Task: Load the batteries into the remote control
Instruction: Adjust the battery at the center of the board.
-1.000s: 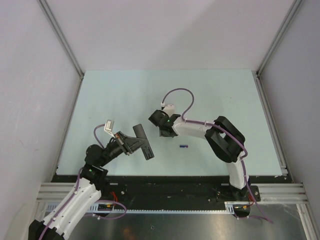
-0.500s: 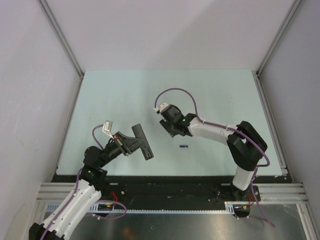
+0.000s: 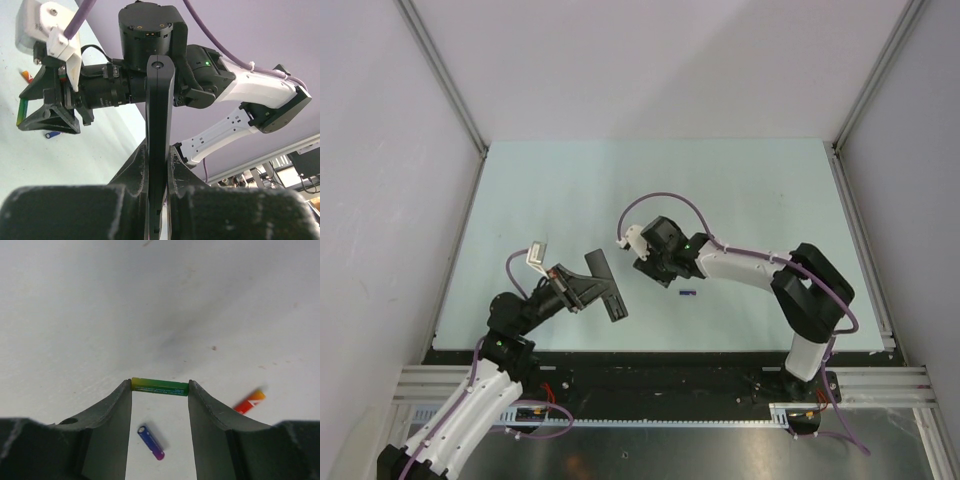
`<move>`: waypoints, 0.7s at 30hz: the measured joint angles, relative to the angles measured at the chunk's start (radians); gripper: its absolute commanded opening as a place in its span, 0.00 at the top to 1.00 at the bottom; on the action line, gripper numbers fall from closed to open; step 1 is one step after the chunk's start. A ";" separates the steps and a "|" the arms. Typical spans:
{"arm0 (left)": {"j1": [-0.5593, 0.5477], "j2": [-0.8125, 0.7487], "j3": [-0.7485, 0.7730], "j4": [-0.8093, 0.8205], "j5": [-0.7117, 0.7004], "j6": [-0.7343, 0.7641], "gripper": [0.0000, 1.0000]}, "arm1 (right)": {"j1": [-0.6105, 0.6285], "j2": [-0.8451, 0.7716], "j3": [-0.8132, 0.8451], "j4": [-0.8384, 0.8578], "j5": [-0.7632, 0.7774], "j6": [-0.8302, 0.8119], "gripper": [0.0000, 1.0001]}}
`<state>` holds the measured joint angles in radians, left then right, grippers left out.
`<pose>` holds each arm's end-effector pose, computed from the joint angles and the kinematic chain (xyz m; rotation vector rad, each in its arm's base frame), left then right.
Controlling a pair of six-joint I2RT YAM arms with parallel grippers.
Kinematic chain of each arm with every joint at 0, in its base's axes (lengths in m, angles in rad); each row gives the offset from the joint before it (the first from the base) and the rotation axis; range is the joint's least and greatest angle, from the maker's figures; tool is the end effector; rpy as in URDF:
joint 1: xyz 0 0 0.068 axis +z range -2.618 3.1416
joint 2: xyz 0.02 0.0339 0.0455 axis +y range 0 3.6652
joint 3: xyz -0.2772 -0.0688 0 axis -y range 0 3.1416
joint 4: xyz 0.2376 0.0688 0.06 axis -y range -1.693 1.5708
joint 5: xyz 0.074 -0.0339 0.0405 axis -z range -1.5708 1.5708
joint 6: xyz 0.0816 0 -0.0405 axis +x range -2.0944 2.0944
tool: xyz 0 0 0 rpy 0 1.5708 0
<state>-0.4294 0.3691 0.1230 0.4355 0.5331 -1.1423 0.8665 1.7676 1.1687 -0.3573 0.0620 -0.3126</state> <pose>0.1175 -0.0994 0.2410 -0.0610 1.6310 -1.6256 0.2589 0.2969 0.1740 -1.3861 2.1170 0.1441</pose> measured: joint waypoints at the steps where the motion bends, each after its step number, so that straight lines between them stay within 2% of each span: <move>1: -0.001 0.000 0.000 -0.003 0.000 0.000 1.00 | 0.003 0.006 0.000 0.001 -0.019 -0.003 0.73; 10: -0.007 0.000 -0.006 -0.011 0.000 0.000 1.00 | 0.003 0.074 -0.003 0.000 -0.108 -0.006 0.68; 12: -0.007 0.001 -0.006 -0.012 0.000 0.001 1.00 | 0.002 0.079 -0.004 0.000 -0.110 -0.006 0.62; 13: -0.007 0.002 -0.006 -0.013 0.000 0.001 1.00 | 0.002 0.079 -0.004 0.002 -0.111 -0.006 0.56; 21: -0.007 0.002 -0.006 -0.013 -0.004 0.003 1.00 | 0.002 0.080 -0.004 0.003 -0.097 -0.003 0.44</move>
<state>-0.4366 0.3710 0.1173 0.4225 0.5289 -1.1397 0.8684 1.8477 1.1648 -0.3542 -0.0349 -0.3153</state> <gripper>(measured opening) 0.116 0.532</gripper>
